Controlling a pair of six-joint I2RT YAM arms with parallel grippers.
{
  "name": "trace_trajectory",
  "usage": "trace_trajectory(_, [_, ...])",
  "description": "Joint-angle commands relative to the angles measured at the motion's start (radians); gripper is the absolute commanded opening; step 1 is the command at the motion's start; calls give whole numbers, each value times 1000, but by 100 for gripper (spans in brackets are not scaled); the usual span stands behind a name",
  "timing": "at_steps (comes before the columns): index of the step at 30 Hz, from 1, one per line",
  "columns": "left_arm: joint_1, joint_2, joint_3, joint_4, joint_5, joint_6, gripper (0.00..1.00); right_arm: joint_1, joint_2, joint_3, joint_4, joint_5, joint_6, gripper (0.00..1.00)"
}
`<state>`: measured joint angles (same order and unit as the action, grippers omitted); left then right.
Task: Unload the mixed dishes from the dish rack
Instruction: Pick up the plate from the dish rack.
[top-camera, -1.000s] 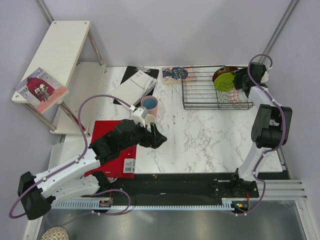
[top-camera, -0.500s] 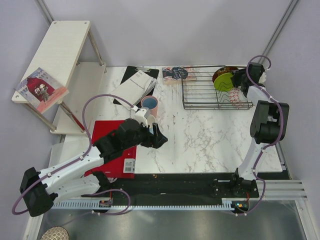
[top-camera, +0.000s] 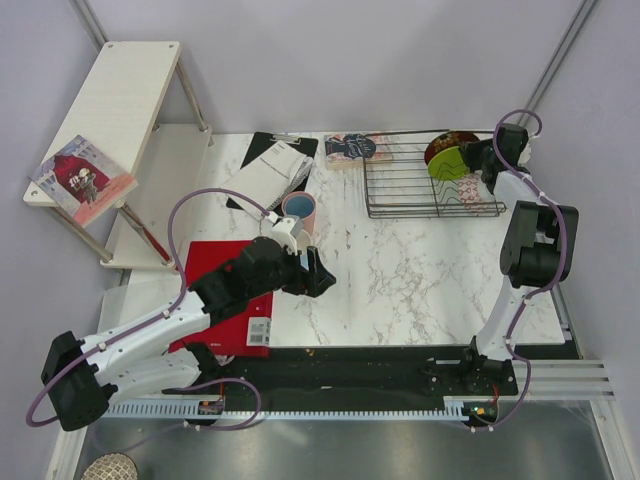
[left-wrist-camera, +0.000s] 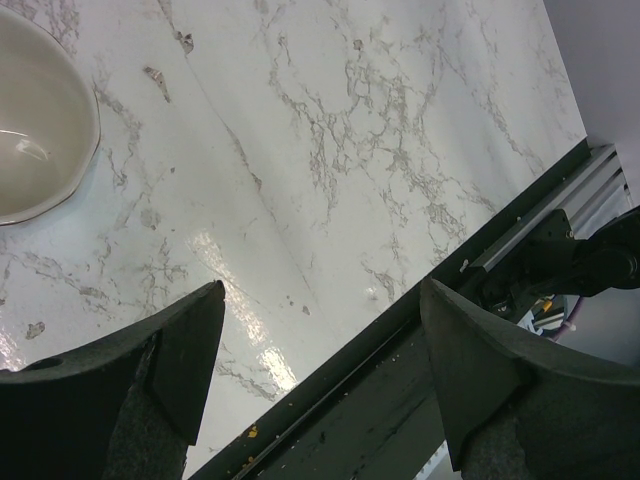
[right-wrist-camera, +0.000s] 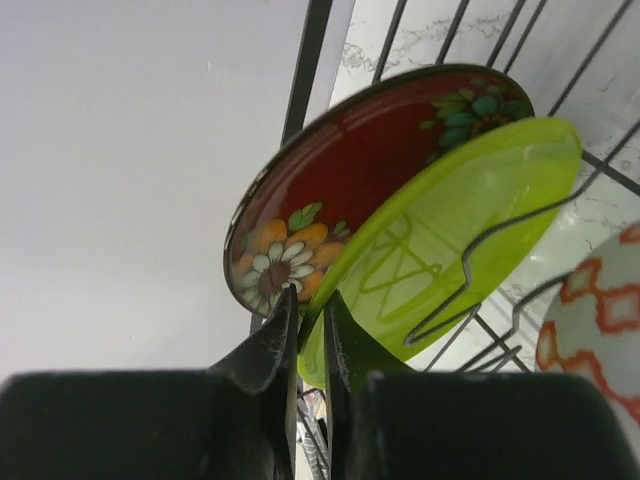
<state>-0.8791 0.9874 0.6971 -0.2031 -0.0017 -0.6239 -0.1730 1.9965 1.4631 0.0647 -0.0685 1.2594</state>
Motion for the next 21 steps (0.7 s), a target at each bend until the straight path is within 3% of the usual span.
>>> trace_trajectory(1, [-1, -1, 21, 41, -12, -31, 85, -2, -5, 31, 41, -13, -9, 9])
trace_trajectory(3, [-1, -3, 19, 39, -9, -31, 85, 0, -11, 32, 41, -17, -12, 0])
trace_trajectory(21, [-1, -33, -1, 39, -3, -42, 85, 0, -186, -73, 124, -108, 0, 0])
